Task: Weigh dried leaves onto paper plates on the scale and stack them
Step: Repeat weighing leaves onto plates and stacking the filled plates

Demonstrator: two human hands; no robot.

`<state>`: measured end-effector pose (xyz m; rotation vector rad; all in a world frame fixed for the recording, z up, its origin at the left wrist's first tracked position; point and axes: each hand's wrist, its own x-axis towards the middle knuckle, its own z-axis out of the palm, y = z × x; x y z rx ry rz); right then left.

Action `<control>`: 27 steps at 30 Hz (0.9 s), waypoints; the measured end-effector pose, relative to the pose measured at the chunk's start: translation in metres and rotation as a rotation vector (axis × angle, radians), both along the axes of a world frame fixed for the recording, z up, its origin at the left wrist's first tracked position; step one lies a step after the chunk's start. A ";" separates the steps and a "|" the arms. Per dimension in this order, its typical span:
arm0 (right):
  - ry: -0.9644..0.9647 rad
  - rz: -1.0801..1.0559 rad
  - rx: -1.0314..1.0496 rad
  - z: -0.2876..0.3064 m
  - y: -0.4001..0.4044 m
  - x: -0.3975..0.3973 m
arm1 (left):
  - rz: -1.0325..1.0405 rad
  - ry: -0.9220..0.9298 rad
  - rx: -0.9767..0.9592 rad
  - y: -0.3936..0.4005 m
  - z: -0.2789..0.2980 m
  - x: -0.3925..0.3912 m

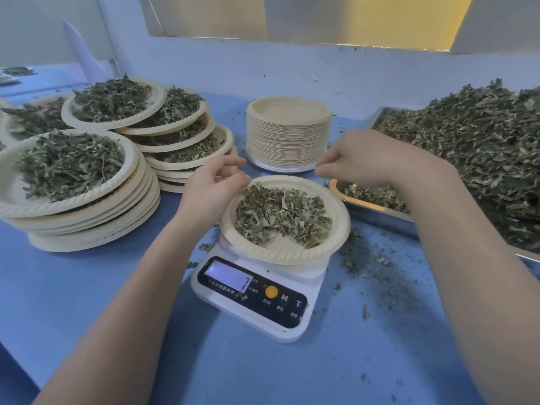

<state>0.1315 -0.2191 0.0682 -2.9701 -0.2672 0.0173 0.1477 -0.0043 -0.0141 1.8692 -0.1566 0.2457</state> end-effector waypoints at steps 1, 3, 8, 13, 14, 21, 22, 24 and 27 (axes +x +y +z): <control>0.084 0.034 -0.027 0.002 -0.002 -0.003 | -0.010 0.022 0.010 0.000 0.000 0.000; 0.271 0.064 -0.083 0.006 -0.012 -0.009 | -0.063 0.084 0.041 0.000 0.000 -0.002; 0.553 0.218 -0.012 -0.004 -0.022 -0.017 | -0.165 0.257 0.006 -0.012 -0.004 -0.010; 0.368 0.274 0.148 -0.018 -0.021 -0.010 | -0.078 0.259 -0.105 -0.013 0.006 -0.010; 0.348 0.281 0.225 -0.018 -0.022 -0.008 | -0.064 0.261 -0.163 -0.010 0.011 -0.011; 0.081 0.215 0.679 0.012 0.016 0.012 | 0.235 0.140 -0.467 0.038 0.061 -0.006; 0.009 0.210 0.721 0.017 0.028 0.016 | 0.290 0.116 -0.480 0.048 0.067 -0.004; -0.086 0.224 0.852 0.024 0.058 0.026 | 0.375 0.070 -0.470 0.074 0.079 0.000; -0.203 0.265 0.886 0.033 0.111 0.043 | 0.468 0.041 -0.414 0.115 0.094 0.005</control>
